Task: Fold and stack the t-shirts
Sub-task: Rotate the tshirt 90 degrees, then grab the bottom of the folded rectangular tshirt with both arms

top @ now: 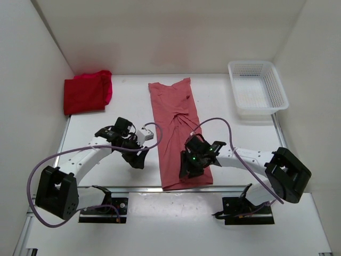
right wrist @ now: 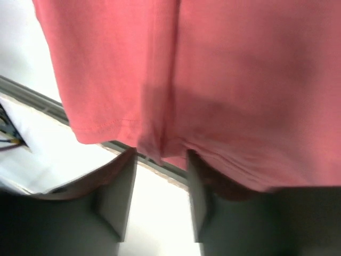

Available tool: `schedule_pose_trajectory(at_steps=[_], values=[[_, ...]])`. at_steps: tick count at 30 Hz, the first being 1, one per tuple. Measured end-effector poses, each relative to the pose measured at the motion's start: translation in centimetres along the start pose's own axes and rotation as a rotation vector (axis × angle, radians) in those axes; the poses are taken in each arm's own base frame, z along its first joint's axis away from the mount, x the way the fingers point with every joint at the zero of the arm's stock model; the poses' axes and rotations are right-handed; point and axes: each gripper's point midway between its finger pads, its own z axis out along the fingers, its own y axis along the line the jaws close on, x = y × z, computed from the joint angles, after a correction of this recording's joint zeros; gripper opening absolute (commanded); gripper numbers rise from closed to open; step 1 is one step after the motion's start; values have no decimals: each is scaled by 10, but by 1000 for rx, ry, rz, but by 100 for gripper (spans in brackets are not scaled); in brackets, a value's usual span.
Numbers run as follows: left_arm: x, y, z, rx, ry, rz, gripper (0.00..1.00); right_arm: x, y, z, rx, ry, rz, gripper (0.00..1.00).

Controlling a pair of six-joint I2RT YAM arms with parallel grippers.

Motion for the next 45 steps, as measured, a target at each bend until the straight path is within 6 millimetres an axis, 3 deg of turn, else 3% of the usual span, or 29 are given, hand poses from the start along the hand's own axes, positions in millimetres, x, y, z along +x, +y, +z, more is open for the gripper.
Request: schedule_pose_trajectory(at_steps=[1,6,9,11,13,15,18,25,28,35,41,43,45], values=[[-1,-3,0,7,5,14,75,-1,-2,-2,7,-4,4,60],[-19,-29,3,59,0,104,89,-18,-12,-37,29,-91,20,62],[-20,-53,17,114,31,139,99,-35,-22,-67,15,-192,53,62],[-12,-69,31,152,82,134,99,-40,-38,-80,24,-237,91,61],[0,-81,43,176,133,108,98,-35,-61,-80,56,-246,133,61],[10,-87,53,187,174,54,98,-18,-84,-72,100,-205,170,61],[9,-86,64,177,189,-40,99,6,-105,-62,143,-141,207,61],[-6,-93,79,172,157,-152,97,12,-105,-56,132,-114,188,60],[-5,-101,83,185,149,-169,87,14,-105,-54,136,-99,179,59],[2,-107,92,200,163,-228,50,20,-109,-50,146,-76,164,58],[4,-108,99,230,195,-290,28,26,-111,-40,148,-32,165,50],[6,-109,100,232,201,-287,16,25,-106,-37,130,-23,156,31],[7,-110,100,233,201,-280,11,24,-103,-32,115,-15,144,11]])
